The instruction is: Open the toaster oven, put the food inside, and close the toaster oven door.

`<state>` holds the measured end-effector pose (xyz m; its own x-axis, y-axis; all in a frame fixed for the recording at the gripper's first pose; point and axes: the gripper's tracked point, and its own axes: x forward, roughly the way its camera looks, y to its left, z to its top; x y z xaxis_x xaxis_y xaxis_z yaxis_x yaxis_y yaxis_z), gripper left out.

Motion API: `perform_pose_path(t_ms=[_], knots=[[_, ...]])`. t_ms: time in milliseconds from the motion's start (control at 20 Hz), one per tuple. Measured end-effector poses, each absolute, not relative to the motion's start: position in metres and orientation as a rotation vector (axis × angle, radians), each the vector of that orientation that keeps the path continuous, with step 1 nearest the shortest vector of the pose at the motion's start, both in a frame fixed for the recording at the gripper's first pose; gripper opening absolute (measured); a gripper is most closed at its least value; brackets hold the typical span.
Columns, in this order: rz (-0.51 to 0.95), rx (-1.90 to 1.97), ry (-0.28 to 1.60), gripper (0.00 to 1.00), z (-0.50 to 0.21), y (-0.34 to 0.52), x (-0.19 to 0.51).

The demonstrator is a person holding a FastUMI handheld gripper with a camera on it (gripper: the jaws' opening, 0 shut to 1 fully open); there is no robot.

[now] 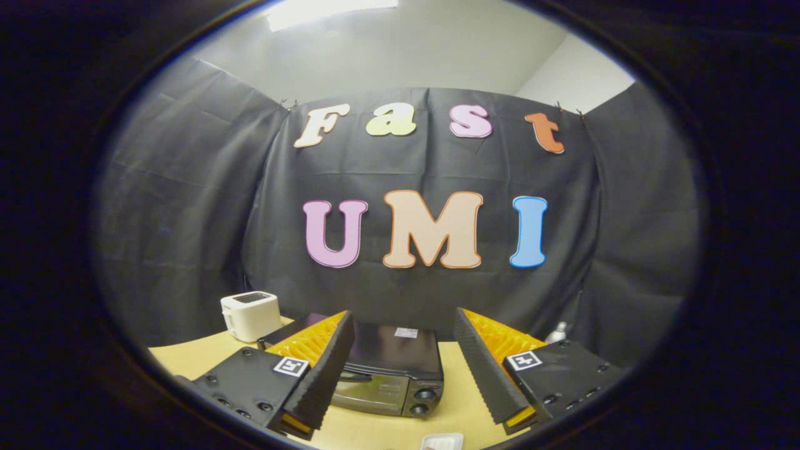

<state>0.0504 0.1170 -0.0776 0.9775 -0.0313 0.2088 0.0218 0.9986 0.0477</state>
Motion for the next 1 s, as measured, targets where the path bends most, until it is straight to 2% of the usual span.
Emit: perform_pose_path(t_ms=[1000], knots=[[-0.091, 0.161, -0.097, 1.00, -0.118, 0.071, 0.033]])
